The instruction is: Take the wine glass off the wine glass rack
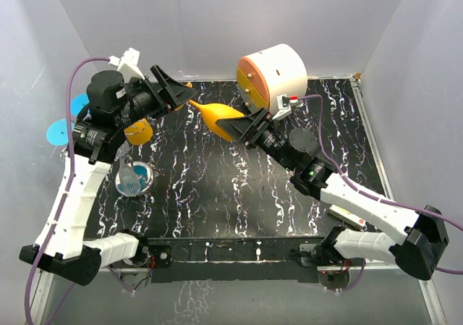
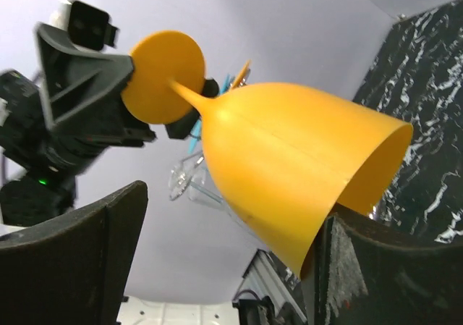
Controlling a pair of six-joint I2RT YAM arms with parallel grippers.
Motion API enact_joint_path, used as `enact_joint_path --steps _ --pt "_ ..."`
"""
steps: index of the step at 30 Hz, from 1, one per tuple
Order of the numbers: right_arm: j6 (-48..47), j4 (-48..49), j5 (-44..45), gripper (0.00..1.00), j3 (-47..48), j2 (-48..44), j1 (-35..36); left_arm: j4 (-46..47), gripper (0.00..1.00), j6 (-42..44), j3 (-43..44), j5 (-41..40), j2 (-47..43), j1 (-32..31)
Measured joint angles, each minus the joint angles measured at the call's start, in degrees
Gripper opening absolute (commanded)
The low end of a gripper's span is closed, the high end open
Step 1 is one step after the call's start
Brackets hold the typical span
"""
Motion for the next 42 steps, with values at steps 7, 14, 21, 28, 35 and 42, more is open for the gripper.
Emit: enact_joint_path --steps 7,14,21,28,35,42 --pt "4.1 7.4 -1.1 0.32 -4.2 -2.0 -0.3 9.7 0.62 -8.7 -10.1 5.3 -4.3 0.0" --pt "9.1 11.5 -2.4 0.02 -8.5 -8.5 0.1 17.8 0.98 -15.7 -17.1 8.8 -7.3 -0.1" --pt "9.2 4.5 1.8 0.00 -9.4 -14.9 0.2 13.6 0.99 -13.0 -16.4 7.5 -6.8 -0.3" --pt "0.6 -21.3 19.5 0.00 -10.4 -23.1 0.2 0.2 0.99 -3.9 -8.3 -3.3 -7.2 -0.3" --pt "-12.2 -47.8 32.7 0.00 -7.1 -23.6 0.2 -5.3 0.99 1.4 -7.9 -9.0 -10.9 -0.3" --pt "-21.9 -64.4 43.3 0.00 13.8 -13.7 0.0 -7.4 0.99 5.8 -6.1 -10.3 -10.3 -0.3"
